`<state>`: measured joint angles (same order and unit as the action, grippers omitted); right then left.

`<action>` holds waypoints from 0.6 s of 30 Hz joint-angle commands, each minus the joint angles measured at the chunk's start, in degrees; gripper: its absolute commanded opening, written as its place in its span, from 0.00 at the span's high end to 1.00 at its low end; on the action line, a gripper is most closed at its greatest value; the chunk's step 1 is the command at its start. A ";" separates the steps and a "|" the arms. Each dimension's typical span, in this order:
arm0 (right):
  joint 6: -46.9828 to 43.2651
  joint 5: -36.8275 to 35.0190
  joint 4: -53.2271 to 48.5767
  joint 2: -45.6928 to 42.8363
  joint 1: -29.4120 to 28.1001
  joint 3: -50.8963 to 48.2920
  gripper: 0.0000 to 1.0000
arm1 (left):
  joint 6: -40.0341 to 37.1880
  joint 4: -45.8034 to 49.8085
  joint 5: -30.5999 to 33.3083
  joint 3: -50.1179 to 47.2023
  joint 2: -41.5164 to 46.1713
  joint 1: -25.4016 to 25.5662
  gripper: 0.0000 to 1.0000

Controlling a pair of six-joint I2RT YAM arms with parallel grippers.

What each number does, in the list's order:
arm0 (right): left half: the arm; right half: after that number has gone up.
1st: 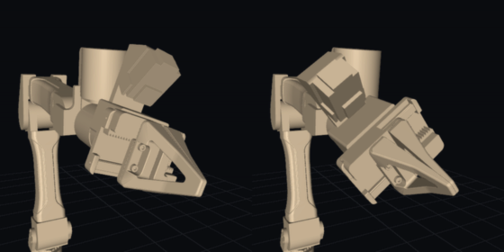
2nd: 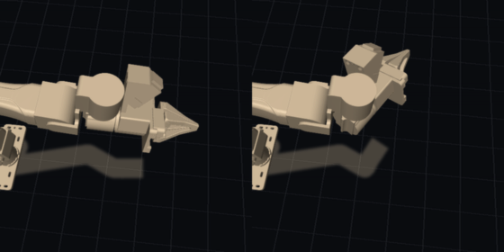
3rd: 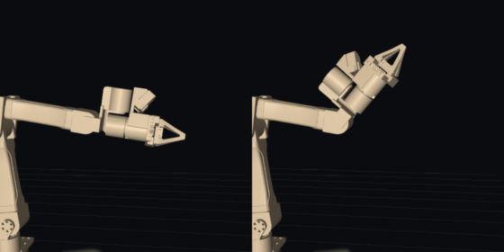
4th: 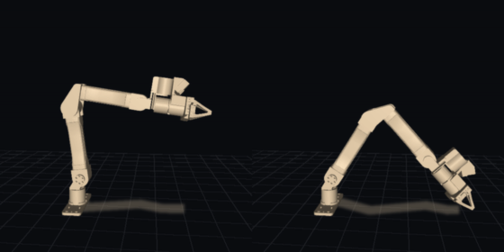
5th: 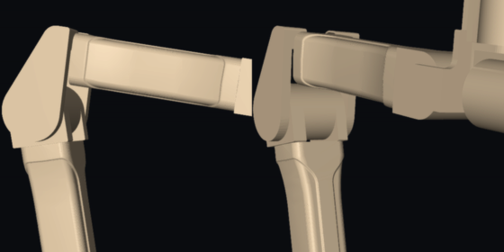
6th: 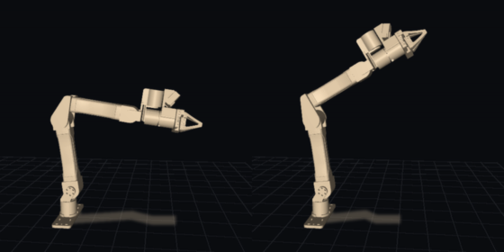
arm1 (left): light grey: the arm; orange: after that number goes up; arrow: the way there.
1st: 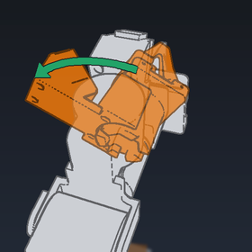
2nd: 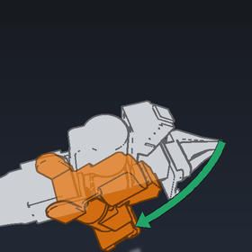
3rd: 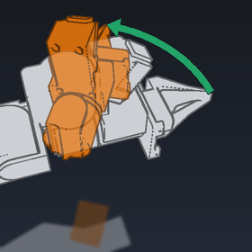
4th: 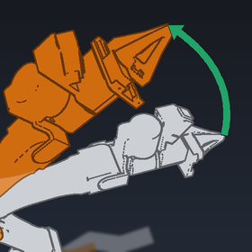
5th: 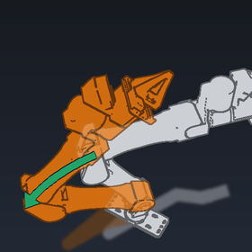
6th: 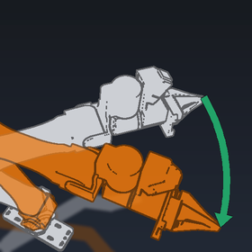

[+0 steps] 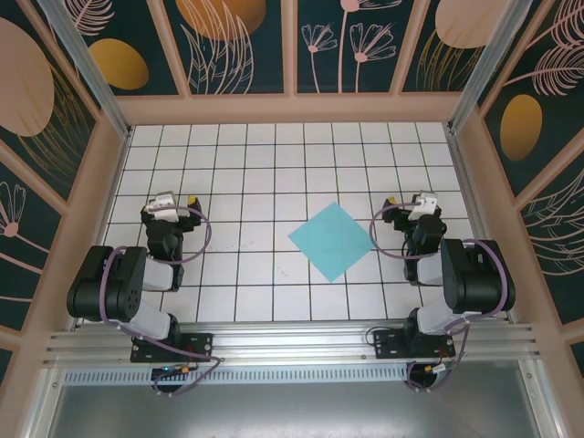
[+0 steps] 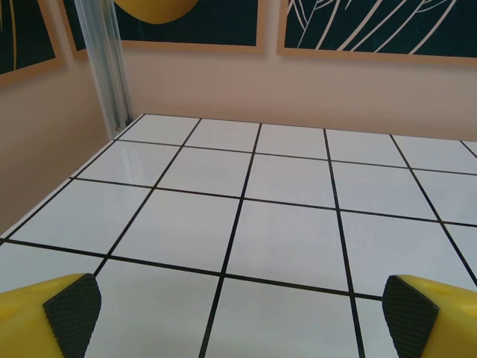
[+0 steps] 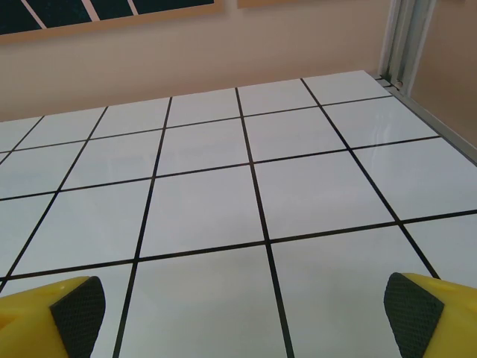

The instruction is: Fold a paper plane with a square sheet of paper (pick it up from the middle)

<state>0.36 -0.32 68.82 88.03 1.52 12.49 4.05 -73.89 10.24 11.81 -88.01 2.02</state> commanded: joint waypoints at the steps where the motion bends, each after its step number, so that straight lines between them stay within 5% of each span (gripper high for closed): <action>1: 0.52 0.90 2.64 0.29 0.41 0.87 0.01 | -0.71 -1.14 -1.01 0.90 0.90 -0.18 0.01; 18: 0.69 1.66 2.64 0.28 0.73 0.83 0.01 | -0.99 -4.63 -1.95 -1.52 1.57 -0.15 0.01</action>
<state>0.36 0.10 68.82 88.03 1.85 12.49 4.03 -74.19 9.80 11.62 -87.92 2.02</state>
